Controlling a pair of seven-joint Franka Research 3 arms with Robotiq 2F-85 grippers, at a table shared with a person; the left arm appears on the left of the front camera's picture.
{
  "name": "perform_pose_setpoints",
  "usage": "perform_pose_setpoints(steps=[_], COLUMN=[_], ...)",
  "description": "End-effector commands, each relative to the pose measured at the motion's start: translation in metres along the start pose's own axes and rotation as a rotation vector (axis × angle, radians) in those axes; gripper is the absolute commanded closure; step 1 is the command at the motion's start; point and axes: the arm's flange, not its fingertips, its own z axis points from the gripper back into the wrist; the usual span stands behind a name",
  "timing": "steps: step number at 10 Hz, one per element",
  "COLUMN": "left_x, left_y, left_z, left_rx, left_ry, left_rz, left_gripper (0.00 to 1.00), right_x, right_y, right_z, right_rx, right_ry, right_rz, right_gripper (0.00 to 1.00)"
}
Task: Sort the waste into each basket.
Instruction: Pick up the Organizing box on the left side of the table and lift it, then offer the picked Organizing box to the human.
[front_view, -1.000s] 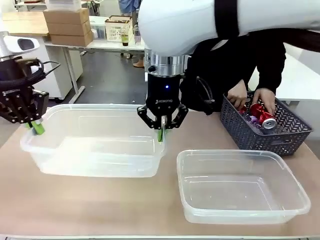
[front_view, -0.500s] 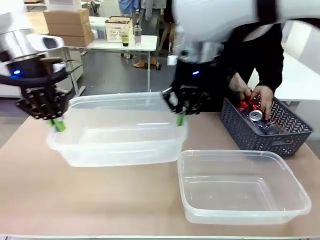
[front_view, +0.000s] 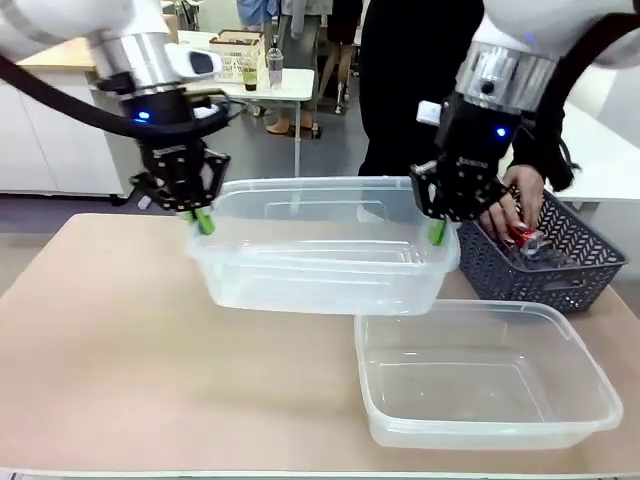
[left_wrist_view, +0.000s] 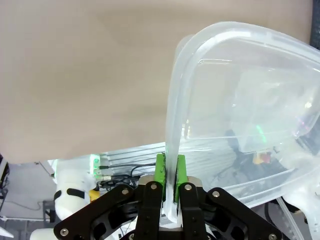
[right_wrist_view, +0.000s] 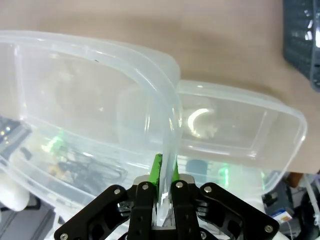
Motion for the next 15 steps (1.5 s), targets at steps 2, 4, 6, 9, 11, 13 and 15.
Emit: perform_pose_setpoints(steps=[2, 4, 6, 9, 11, 13, 15], left_x=[0.009, 0.006, 0.005, 0.009, 0.009, 0.009, 0.009], left_y=[-0.01, -0.013, -0.012, -0.011, -0.011, -0.011, -0.011], left_z=[-0.005, -0.013, -0.018, -0.016, -0.016, -0.016, -0.016], left_rx=[0.014, 0.034, 0.051, 0.038, 0.038, 0.038, 0.038], left_ry=[-0.01, -0.024, -0.034, 0.011, 0.011, 0.011, 0.011], left_rz=[0.018, 0.017, 0.023, -0.003, -0.003, -0.003, -0.003], left_gripper=[0.91, 0.91, 0.91, 0.91, 0.91, 0.91, 0.91], right_x=[0.0, 0.009, 0.013, 0.015, 0.015, 0.015, 0.015], right_y=[-0.022, -0.027, -0.03, -0.031, -0.031, -0.031, -0.031], right_z=[-0.025, -0.041, -0.046, -0.044, -0.044, -0.044, -0.044], right_rx=[0.065, 0.101, 0.138, 0.092, 0.092, 0.092, 0.092], right_ry=[0.01, 0.009, 0.018, 0.016, 0.016, 0.016, 0.016], right_rz=[0.054, -0.013, -0.094, -0.072, -0.072, -0.072, -0.072], right_gripper=[0.94, 0.94, 0.94, 0.94, 0.94, 0.94, 0.94])
